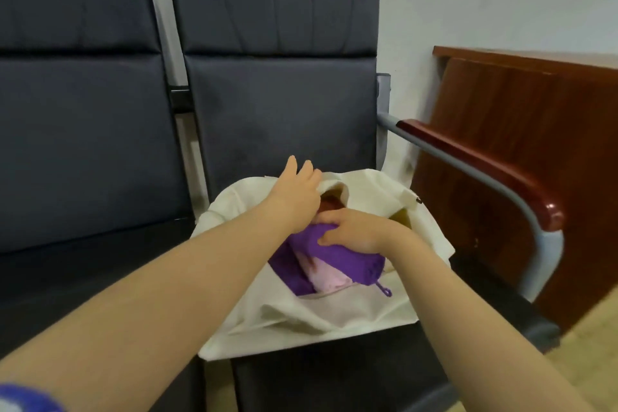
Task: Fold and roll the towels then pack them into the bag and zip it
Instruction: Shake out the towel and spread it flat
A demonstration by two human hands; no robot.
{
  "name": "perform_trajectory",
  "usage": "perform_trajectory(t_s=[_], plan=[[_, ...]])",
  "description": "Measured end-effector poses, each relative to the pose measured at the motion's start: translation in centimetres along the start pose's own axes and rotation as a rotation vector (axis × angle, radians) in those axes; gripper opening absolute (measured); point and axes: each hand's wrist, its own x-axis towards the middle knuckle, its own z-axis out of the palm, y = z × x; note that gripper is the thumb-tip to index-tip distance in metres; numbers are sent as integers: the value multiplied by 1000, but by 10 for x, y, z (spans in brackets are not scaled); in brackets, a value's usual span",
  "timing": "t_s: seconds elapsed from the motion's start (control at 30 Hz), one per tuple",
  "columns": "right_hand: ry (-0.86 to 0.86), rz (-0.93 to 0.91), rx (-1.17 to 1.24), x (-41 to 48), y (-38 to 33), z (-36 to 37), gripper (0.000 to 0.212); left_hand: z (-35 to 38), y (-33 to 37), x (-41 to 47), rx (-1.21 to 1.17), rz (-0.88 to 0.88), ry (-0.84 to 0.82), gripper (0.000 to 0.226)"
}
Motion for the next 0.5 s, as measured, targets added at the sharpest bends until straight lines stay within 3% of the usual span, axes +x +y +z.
perform_trajectory(t_s=[0.1,0.2,0.3,0.37,0.43,0.5], plan=[[144,-16,-134,27,7,-1,53,8,-6,13,-110,-53,35,33],[297,35,-333,48,21,-6,55,14,-13,17,-216,-235,118,31],[575,30,-841,60,49,-17,50,10,-28,16,-278,-357,225,32],[625,128,-1082,63,62,-27,40,10,-36,17,-372,-351,225,32],[322,371,-1019,64,72,-36,41,7,-41,14,-421,-380,241,31],[83,499,-859,64,93,-46,47,7,-41,13,-442,-383,270,35]])
